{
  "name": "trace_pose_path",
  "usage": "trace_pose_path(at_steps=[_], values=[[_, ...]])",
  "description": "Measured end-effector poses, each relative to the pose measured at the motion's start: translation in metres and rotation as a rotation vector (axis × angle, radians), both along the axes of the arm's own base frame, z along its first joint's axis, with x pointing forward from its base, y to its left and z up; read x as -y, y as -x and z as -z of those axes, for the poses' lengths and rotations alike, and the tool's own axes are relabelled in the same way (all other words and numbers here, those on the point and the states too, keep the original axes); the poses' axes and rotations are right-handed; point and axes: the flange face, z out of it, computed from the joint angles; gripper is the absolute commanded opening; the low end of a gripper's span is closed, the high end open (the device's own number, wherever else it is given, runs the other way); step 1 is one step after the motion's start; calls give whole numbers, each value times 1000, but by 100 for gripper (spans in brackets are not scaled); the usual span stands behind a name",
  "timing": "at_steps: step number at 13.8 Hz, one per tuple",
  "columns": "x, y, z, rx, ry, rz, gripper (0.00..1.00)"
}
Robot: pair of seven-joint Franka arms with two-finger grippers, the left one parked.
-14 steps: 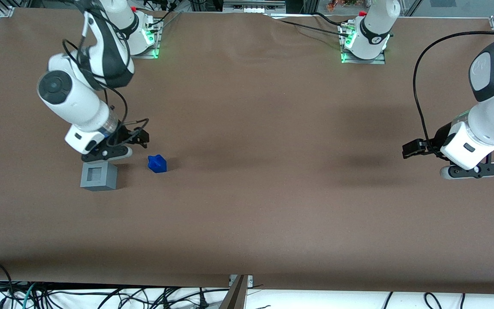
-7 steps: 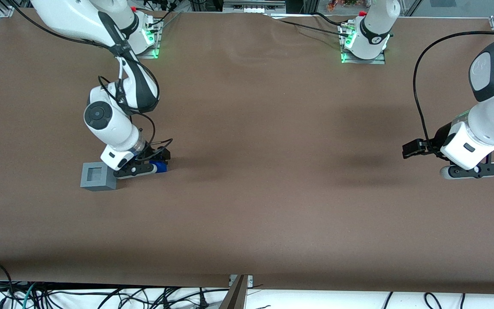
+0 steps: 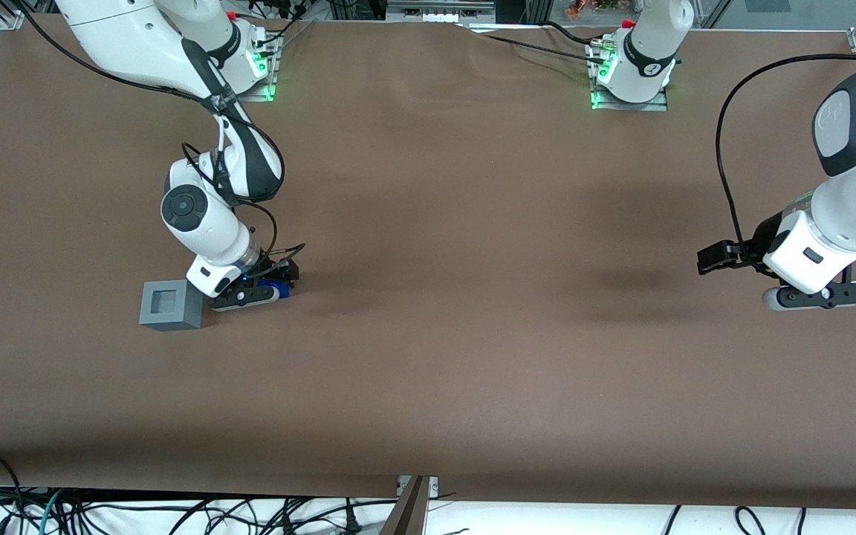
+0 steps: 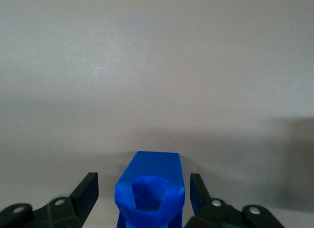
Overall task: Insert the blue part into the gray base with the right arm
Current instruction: 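Lift the blue part with the right gripper and carry it over the gray base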
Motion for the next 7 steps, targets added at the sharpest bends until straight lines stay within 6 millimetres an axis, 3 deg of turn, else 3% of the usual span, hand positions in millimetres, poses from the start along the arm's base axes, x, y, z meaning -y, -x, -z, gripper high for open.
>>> trace_pose_path(at_steps=[3, 5, 7], values=[[2, -1, -5, 2, 1, 3, 9], [6, -2, -19, -18, 11, 7, 8], [18, -12, -54, -58, 34, -5, 8]])
